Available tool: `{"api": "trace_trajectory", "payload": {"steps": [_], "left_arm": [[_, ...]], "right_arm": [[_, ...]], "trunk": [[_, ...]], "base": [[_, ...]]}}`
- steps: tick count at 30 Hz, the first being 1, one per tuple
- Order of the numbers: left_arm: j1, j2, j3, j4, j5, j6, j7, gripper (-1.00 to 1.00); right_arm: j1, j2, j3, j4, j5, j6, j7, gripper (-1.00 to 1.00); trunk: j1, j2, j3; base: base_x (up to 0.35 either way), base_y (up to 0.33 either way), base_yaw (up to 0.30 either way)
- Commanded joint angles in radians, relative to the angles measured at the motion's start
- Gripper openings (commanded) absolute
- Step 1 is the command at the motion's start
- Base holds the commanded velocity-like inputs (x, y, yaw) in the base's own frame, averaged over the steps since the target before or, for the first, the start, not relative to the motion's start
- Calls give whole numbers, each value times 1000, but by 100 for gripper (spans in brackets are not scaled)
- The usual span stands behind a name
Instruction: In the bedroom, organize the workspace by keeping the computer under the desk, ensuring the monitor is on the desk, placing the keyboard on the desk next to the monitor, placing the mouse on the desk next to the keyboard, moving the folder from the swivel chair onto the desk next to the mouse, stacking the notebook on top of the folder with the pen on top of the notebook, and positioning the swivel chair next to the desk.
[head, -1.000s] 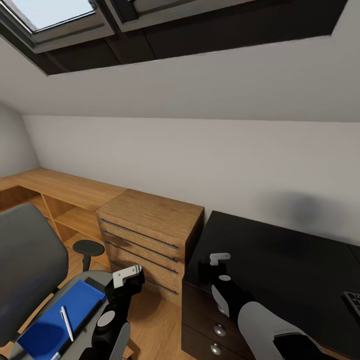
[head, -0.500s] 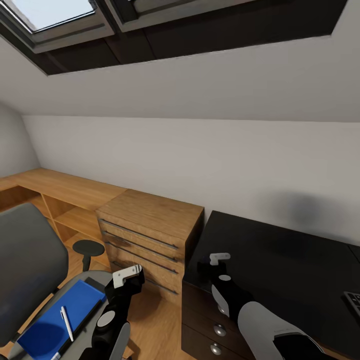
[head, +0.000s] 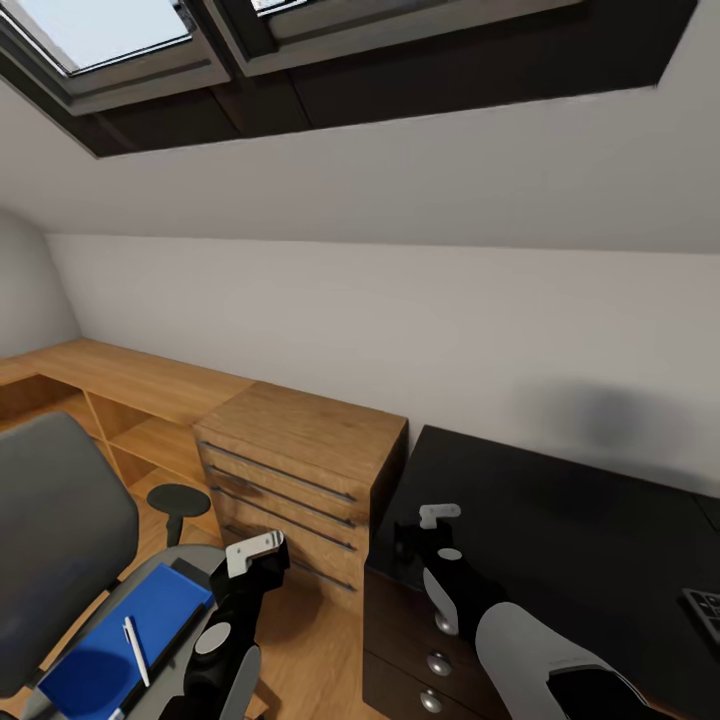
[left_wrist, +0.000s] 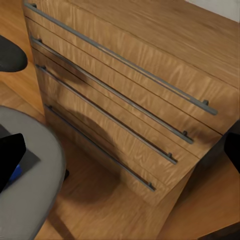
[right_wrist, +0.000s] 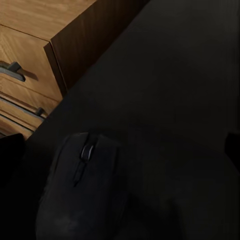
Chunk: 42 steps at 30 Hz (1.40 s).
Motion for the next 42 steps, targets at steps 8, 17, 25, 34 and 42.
{"api": "trace_trajectory", "payload": {"steps": [8, 17, 25, 34, 42], "left_arm": [[-1, 0, -2, 6, 8, 3, 7, 100], [-1, -1, -5, 23, 7, 3, 7, 100], [0, 0, -70, 50, 6, -1, 7, 100], [28, -1, -122, 48, 8, -1, 7, 100], [33, 0, -144, 47, 9, -1, 7, 100]], "right_arm": [[-1, -2, -3, -58, 1, 2, -4, 100], [-1, -4, -9, -143, -17, 116, -3, 100], [89, -35, -14, -408, -143, 337, -7, 100], [188, -48, -14, -581, -157, 352, -9, 100], [197, -45, -13, -596, -160, 351, -8, 100]], "trunk": [[-8, 14, 5], [-8, 14, 5], [-8, 14, 5], [-8, 14, 5], [-8, 14, 5]], "base": [[0, 0, 0], [0, 0, 0], [0, 0, 0], [0, 0, 0], [0, 0, 0]]}}
